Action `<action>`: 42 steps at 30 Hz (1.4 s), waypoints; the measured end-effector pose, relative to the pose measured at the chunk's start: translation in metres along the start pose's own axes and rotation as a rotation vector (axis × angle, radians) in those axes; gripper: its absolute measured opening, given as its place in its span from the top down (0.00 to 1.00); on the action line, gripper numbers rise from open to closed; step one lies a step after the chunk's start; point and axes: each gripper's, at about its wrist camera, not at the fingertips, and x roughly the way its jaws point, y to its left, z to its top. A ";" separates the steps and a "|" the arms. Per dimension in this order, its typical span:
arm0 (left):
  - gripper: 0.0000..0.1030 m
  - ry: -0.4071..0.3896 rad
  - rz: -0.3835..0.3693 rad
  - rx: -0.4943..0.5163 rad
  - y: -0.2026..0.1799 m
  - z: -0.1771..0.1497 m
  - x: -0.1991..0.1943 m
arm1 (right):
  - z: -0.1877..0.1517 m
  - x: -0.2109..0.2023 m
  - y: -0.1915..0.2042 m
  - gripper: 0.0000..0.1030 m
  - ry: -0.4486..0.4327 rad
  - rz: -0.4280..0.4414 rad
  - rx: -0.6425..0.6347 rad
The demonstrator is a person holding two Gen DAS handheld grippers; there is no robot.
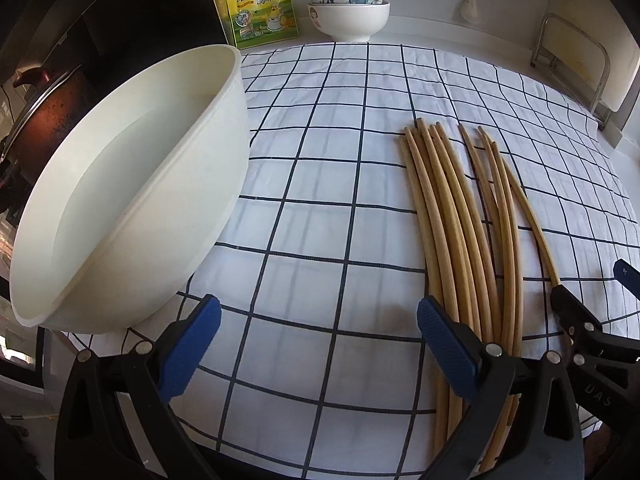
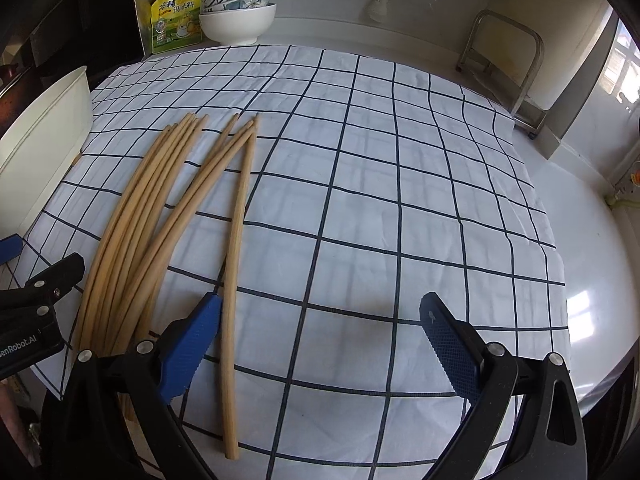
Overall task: Organize utensils
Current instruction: 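Lower both grippers toward the loose wooden chopsticks, then close the right gripper on one chopstick while the left gripper grasps another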
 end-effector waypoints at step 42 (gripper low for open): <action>0.11 -0.025 0.012 0.048 -0.018 0.008 0.007 | 0.010 0.005 0.007 0.09 -0.072 0.006 -0.057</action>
